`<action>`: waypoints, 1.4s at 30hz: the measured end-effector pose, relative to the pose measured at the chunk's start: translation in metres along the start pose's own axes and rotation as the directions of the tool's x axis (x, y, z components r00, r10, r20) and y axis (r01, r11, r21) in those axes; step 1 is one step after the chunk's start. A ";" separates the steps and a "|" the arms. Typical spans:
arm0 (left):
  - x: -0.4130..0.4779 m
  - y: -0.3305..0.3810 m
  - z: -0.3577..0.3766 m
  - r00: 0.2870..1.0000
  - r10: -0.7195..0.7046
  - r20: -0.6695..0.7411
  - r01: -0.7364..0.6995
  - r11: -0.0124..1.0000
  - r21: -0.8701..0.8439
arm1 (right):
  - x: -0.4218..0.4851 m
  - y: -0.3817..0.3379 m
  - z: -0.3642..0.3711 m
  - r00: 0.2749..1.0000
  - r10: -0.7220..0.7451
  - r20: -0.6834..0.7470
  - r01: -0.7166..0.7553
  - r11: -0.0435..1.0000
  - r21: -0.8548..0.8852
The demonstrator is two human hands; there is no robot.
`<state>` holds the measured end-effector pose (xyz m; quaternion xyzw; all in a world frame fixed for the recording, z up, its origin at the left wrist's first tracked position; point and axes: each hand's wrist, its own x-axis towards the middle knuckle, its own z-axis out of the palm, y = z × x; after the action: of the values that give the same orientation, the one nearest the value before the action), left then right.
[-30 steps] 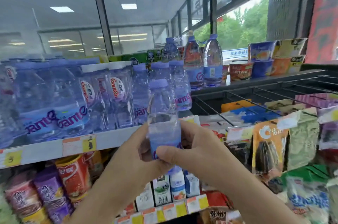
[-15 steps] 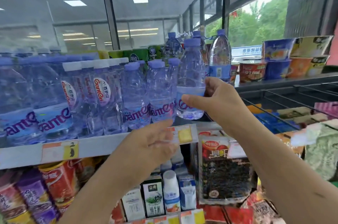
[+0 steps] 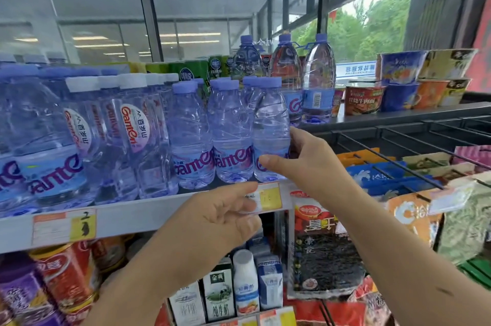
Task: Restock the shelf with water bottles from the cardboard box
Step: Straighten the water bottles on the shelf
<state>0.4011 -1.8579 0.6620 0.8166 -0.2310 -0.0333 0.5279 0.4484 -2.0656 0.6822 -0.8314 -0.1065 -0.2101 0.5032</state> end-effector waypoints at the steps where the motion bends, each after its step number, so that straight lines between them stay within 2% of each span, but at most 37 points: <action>1: 0.001 0.000 0.002 1.000 -0.005 0.000 0.005 1.000 -0.002 | 0.000 0.000 0.001 1.000 -0.010 -0.002 0.010 1.000 -0.022; 12: -0.008 0.001 0.013 0.998 -0.059 0.001 0.059 0.998 -0.001 | -0.014 -0.001 0.000 0.999 -0.028 -0.030 0.025 0.996 -0.089; 18: -0.021 -0.005 0.028 0.998 -0.056 -0.030 0.058 0.997 0.051 | -0.055 -0.007 -0.013 0.996 -0.058 -0.063 0.054 0.997 -0.058; 24: -0.046 -0.032 0.044 0.998 -0.064 -0.021 0.067 0.951 0.302 | -0.128 -0.003 -0.008 0.989 0.044 -0.143 -0.059 0.993 -0.105; 30: -0.089 -0.080 0.076 0.987 -0.080 0.141 0.016 0.914 0.405 | -0.221 0.028 0.021 0.956 0.239 -0.168 -0.266 0.951 -0.157; 34: -0.125 -0.134 0.118 0.948 -0.168 0.270 0.047 0.914 0.404 | -0.297 0.085 0.045 0.883 0.433 -0.183 -0.460 0.875 -0.151; 38: -0.164 -0.205 0.177 0.914 -0.259 0.313 0.118 0.906 0.407 | -0.385 0.165 0.072 0.742 0.643 -0.190 -0.670 0.726 -0.154; 42: -0.198 -0.283 0.246 0.876 -0.324 0.357 0.144 0.882 0.448 | -0.472 0.258 0.102 0.584 0.793 -0.172 -0.810 0.557 -0.185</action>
<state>0.2480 -1.8892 0.2673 0.9039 -0.2382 -0.2250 0.2751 0.1540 -2.0804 0.2213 -0.8359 0.3271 0.0017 0.4408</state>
